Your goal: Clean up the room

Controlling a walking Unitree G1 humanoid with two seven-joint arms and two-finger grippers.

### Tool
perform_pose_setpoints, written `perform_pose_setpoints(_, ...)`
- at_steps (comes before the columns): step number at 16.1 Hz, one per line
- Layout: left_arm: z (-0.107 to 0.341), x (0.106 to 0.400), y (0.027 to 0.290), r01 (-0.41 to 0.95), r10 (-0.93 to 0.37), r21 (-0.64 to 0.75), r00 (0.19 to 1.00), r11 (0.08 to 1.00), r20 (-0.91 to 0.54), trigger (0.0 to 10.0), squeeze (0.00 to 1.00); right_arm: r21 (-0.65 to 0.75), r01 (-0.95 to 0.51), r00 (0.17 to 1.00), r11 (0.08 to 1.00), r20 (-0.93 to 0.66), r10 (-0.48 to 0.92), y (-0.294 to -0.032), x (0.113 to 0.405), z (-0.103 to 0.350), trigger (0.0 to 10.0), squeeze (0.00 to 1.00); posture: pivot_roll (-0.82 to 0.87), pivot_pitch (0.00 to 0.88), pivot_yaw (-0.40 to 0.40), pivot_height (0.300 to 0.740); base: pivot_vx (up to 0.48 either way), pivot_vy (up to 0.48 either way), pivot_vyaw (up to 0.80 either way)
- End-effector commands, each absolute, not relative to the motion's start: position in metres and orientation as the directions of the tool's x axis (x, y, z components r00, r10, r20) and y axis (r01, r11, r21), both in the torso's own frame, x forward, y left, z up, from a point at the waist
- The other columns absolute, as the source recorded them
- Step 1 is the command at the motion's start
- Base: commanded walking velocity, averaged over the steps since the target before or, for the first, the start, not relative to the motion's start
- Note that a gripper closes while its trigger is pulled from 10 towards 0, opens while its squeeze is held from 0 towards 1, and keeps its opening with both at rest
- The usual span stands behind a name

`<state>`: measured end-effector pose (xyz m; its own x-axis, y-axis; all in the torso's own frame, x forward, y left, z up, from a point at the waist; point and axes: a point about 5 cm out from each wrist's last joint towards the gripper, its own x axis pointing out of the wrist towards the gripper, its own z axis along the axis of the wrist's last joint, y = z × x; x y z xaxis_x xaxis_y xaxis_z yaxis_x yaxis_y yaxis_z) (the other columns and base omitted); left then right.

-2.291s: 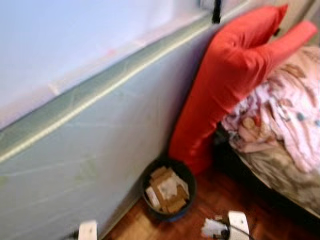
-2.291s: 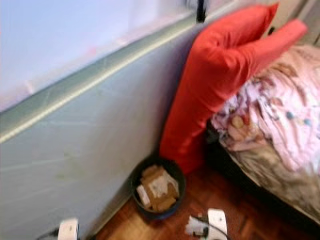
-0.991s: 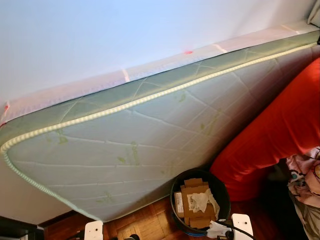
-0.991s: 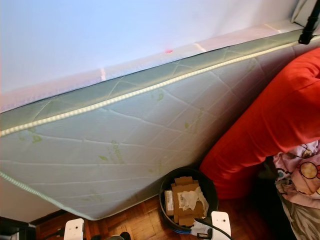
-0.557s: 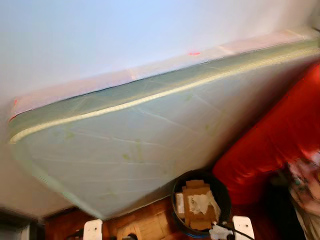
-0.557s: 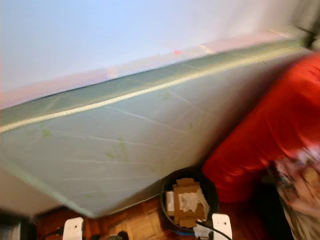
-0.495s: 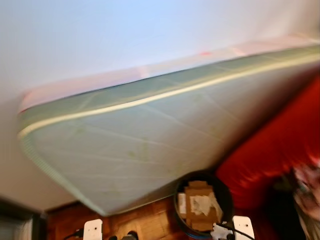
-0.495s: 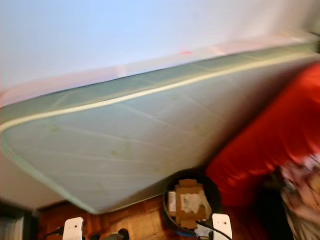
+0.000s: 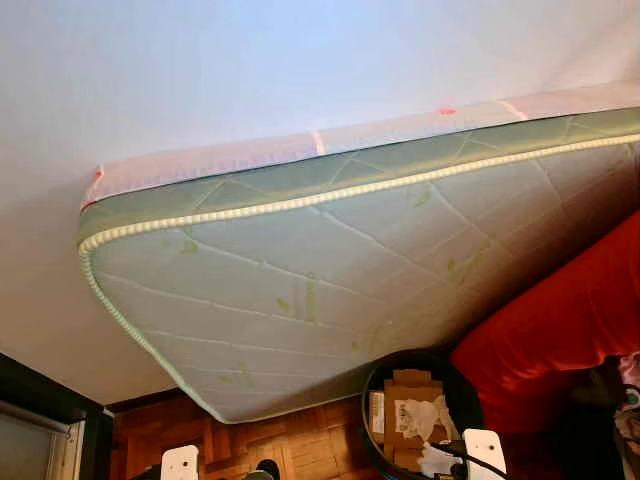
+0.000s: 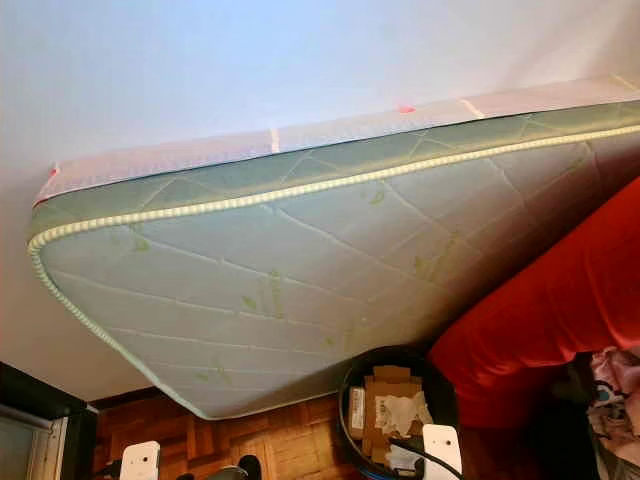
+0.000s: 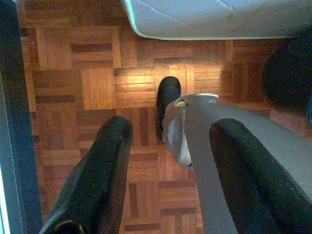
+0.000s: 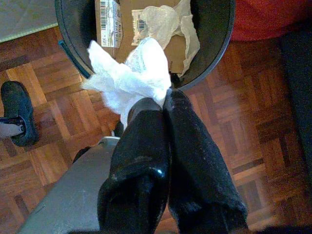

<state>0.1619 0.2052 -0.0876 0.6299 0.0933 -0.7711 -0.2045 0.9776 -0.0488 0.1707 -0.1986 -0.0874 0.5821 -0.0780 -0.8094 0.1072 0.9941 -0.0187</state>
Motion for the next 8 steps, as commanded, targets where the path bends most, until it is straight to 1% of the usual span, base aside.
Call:
perform_pose_setpoints(1, -0.0936, 0.1507, 0.1994, -0.198, 0.071, -0.061, 0.595, 0.978, -0.801, 10.0, 0.0, -0.017, 0.131, 0.563, 0.991, -0.822, -0.089, -0.1999, 0.1625, -0.0908, 10.0, 0.0, 0.04, 0.158, -0.056, 0.74, 0.0, 0.0, 0.0)
perform_pose_setpoints(7, -0.093, 0.1511, 0.2011, -0.168, 0.068, -0.042, 0.598, 0.985, -0.799, 10.0, 0.0, -0.008, 0.153, 0.566, 0.988, -0.819, -0.094, -0.1996, 0.1622, -0.0909, 10.0, 0.0, 0.04, 0.159, -0.055, 0.74, 0.0, 0.0, 0.0)
perform_pose_setpoints(8, -0.0899, 0.1568, 0.1991, -0.071, 0.044, -0.002, 0.628, 0.997, -0.777, 10.0, 0.0, -0.008, 0.155, 0.565, 0.988, -0.819, -0.095, -0.2, 0.1622, -0.0908, 10.0, 0.0, 0.05, 0.162, -0.056, 0.74, 0.0, 0.0, 0.0)
